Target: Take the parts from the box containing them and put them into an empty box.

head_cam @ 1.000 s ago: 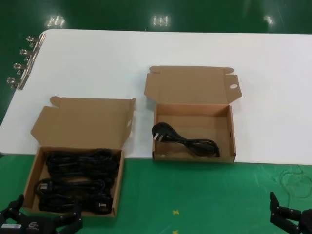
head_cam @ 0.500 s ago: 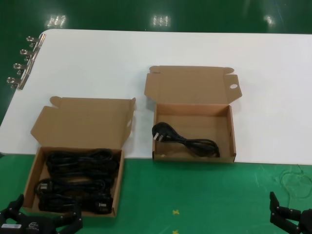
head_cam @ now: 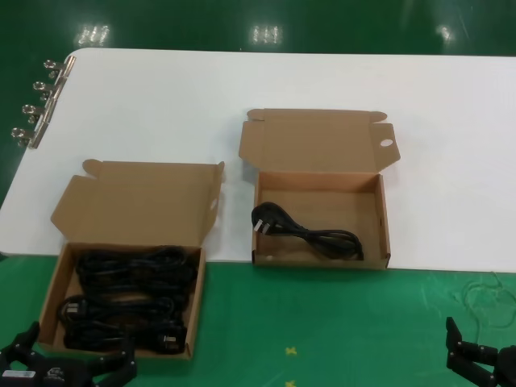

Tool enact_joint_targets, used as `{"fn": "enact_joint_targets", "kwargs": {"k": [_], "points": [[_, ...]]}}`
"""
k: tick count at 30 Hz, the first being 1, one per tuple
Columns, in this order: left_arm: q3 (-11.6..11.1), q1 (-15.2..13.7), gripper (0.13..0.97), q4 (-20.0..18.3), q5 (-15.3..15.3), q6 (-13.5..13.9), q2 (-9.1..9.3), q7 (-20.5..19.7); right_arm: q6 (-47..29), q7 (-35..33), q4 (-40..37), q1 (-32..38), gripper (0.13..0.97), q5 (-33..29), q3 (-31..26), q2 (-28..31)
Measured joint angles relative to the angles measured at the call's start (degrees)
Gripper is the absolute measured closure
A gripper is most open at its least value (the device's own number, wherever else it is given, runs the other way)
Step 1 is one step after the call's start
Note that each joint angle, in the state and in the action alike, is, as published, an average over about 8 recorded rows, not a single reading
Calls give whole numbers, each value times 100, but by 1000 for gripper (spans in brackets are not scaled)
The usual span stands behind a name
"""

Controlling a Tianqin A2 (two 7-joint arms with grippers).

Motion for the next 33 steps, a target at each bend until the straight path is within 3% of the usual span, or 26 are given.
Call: {"fn": "enact_joint_targets", "kwargs": {"k": [33], "points": [[0,0,132,0,0,0,0,0,0,0,0,0,129,0,0,0]]}}
